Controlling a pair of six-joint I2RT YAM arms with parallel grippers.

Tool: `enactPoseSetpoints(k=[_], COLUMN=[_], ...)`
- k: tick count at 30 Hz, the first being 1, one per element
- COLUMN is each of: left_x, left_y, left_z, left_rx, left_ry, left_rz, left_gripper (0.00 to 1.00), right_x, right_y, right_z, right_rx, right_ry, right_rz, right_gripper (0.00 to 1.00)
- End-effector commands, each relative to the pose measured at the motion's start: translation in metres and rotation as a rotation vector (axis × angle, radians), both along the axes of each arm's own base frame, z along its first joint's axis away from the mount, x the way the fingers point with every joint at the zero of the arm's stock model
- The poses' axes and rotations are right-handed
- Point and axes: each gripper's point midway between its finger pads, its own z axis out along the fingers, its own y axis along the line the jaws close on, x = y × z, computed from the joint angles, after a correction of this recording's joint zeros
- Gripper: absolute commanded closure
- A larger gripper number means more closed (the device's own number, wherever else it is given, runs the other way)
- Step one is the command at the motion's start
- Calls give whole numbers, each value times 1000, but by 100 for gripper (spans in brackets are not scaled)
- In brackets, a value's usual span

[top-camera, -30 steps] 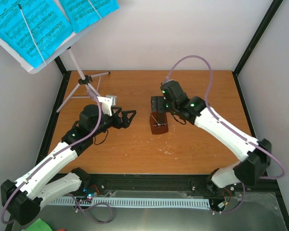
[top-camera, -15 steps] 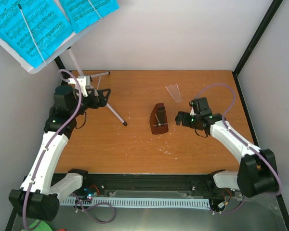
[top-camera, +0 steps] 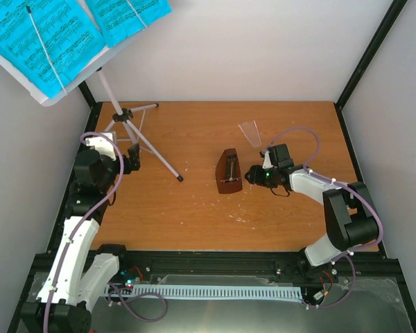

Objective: Pack up the instrument practice props

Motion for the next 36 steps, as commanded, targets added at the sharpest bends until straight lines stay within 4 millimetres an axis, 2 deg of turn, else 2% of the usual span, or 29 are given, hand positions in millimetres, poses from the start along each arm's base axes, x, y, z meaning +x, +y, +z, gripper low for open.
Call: enactPoseSetpoints(k=[1, 6, 12, 15, 18, 22, 24, 26, 28, 30, 33, 36], left_x=[2, 5, 5, 5, 5, 3, 3, 3, 3, 2, 0, -2], left_y=[8, 6, 3, 2, 2, 2, 2, 1, 0, -3, -10, -9], left_z=[17, 15, 12, 10, 10, 10, 10, 11, 12, 13, 16, 17], left_rx=[63, 68, 67, 67, 69, 71, 73, 73, 72, 67, 63, 57], left_ry=[-95, -87, -84, -77, -76, -82, -84, -87, -90, -93, -102, -102], left_rz=[25, 12, -3, -8, -11, -11, -10, -14, -22, -41, -78, -73], left_gripper=[1, 0, 1, 0, 1, 1, 1, 1, 1, 0, 1, 1], right_x=[7, -3, -27, -36, -37, -44, -48, -53, -57, -60, -64, -64], right_y=[19, 46, 97, 116, 116, 90, 79, 71, 66, 66, 71, 82], right_z=[11, 17, 24, 29, 36, 45, 56, 72, 94, 118, 158, 193], right_rx=[89, 141, 180, 205, 206, 125, 94, 75, 76, 99, 162, 204], right_ry=[-68, -109, -158, -182, -213, -284, -338, -400, -477, -557, -698, -834], right_rz=[70, 149, 280, 322, 303, 250, 245, 254, 260, 282, 314, 381], right_gripper=[50, 52, 56, 57, 57, 55, 49, 38, 22, 13, 2, 0])
